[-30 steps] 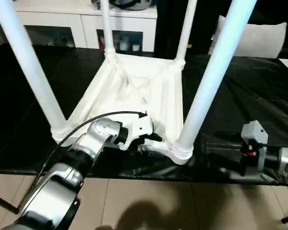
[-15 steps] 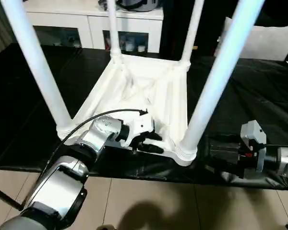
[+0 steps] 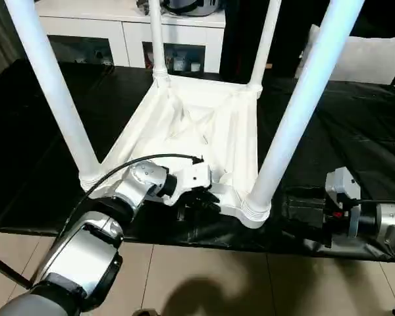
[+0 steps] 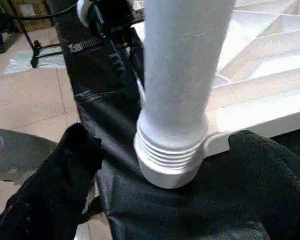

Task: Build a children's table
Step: Rotate leg to tighten

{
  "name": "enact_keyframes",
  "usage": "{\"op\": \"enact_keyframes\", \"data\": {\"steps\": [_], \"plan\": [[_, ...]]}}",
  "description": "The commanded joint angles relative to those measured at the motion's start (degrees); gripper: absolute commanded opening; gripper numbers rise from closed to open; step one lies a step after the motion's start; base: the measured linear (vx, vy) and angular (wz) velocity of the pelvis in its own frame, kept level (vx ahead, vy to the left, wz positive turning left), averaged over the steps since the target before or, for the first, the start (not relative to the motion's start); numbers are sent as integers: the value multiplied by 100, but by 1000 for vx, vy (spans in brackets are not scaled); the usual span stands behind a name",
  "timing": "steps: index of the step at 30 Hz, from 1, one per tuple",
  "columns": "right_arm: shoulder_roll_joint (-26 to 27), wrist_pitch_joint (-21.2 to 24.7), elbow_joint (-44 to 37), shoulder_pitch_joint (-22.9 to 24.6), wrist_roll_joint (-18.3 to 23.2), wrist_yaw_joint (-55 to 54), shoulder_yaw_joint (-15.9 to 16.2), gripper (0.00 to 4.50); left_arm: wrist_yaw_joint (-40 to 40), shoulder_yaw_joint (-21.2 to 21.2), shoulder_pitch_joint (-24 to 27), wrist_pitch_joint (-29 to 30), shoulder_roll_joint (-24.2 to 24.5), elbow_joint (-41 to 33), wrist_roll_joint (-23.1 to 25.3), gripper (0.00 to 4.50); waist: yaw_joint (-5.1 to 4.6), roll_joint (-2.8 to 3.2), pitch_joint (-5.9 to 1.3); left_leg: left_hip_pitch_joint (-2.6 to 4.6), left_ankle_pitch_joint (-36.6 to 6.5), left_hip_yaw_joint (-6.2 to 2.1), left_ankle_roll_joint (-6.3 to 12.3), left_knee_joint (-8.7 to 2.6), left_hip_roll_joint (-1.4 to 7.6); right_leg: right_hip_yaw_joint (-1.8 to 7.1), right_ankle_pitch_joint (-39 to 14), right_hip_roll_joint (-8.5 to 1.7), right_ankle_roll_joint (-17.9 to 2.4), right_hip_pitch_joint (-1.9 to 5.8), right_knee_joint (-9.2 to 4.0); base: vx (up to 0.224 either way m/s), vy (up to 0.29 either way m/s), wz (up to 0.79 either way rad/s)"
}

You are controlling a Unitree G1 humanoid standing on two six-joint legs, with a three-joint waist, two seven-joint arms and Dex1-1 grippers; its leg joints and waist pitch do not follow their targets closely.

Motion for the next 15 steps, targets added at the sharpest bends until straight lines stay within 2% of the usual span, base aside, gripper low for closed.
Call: {"op": "enact_keyframes", "data": {"steps": [1, 4, 6, 7, 9, 10, 11, 13, 14, 15], "plan": [[-5, 19, 46, -101, 3, 79, 29, 450, -1, -76, -91, 136, 23, 134, 169, 25, 18, -96, -380, -23, -1034, -15, 483, -382, 93, 222, -2727, -358, -400, 356, -578, 0, 0, 0], [47, -49, 240, -232, -81, 56, 105, 450, -73, -176, -100, 143, 92, 170, 341, 4, 3, -100, -390, -36, -1001, -25, 473, -384, 93, 222, -2682, -360, -376, 367, -569, 0, 0, 0], [126, -32, 422, -362, -97, 46, 151, 450, -155, -132, -93, 169, 105, 145, 322, 4, -21, -97, -397, -52, -938, -30, 478, -386, 93, 218, -2556, -362, -446, 376, -539, 0, 0, 0], [174, -48, 530, -445, -115, 53, 183, 450, -203, -95, -84, 164, 102, 108, 280, 4, -18, -97, -403, -39, -908, -16, 495, -376, 93, 227, -2474, -357, -498, 365, -537, 0, 0, 0], [255, -40, 671, -561, -118, 57, 221, 420, -254, -50, -65, 142, 96, 47, 224, 0, -18, -88, -413, -42, -855, -14, 518, -374, 108, 237, -2305, -360, -618, 371, -508, 0, 0, 0], [318, 5, 754, -641, -92, 79, 249, 410, -306, -30, -44, 132, 99, -6, 195, 0, -13, -80, -424, -46, -789, -20, 539, -376, 126, 246, -2114, -368, -712, 376, -469, 0, 0, 0], [356, 95, 798, -697, -53, 122, 278, 410, -345, -18, -25, 121, 101, -52, 173, 0, -16, -101, -432, -55, -727, -22, 557, -375, 137, 245, -1923, -363, -811, 383, -431, 0, 0, 0], [406, 256, 830, -779, 5, 197, 340, 400, -394, 0, 12, 109, 99, -139, 147, 0, -5, -80, -436, -54, -653, -18, 603, -368, 160, 265, -1620, -370, -956, 382, -391, 0, 0, 0], [415, 308, 825, -801, 17, 216, 362, 386, -397, 3, 23, 110, 95, -168, 142, 0, 10, -106, -437, -41, -650, -11, 614, -365, 166, 270, -1536, -373, -1019, 382, -372, 0, 0, 0], [464, 380, 838, -858, 37, 241, 398, 377, -404, 5, 56, 90, 89, -227, 144, 0, 12, -101, -434, -43, -651, -6, 616, -361, 163, 278, -1516, -376, -1023, 377, -375, 0, 0, 0]]}}
